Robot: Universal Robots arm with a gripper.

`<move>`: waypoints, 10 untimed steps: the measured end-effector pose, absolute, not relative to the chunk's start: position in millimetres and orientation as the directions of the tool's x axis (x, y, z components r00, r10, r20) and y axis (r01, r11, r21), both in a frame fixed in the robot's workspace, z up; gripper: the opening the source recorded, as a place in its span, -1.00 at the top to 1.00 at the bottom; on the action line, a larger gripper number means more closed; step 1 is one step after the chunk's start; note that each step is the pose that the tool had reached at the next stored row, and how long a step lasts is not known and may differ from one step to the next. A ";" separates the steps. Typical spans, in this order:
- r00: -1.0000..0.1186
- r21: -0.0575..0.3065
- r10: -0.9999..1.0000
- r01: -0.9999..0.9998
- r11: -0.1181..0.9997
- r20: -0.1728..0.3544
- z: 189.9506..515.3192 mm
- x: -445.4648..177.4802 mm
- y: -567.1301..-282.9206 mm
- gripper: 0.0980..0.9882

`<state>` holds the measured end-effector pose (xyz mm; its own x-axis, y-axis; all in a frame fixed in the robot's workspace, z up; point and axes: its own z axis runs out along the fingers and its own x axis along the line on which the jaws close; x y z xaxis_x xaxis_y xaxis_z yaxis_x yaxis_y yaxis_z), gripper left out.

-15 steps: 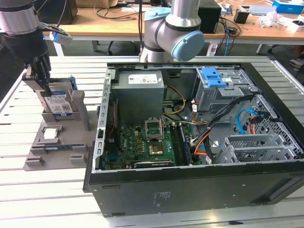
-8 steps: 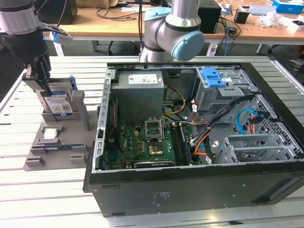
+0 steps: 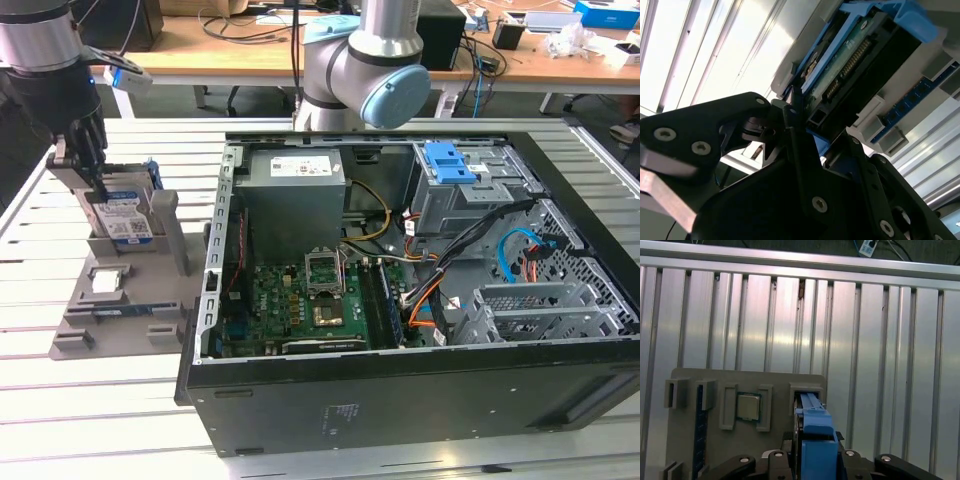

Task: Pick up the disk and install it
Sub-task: 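Pick up the disk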

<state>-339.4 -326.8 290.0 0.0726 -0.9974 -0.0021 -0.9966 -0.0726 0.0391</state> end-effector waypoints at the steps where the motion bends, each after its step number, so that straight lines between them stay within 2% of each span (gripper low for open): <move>1: 0.073 0.039 -0.997 -0.997 -0.073 -0.002 291.4 -339.4 -326.8 0.37; 10: 0.073 0.039 -0.997 -0.997 -0.073 -0.002 305.8 -339.4 -326.8 0.37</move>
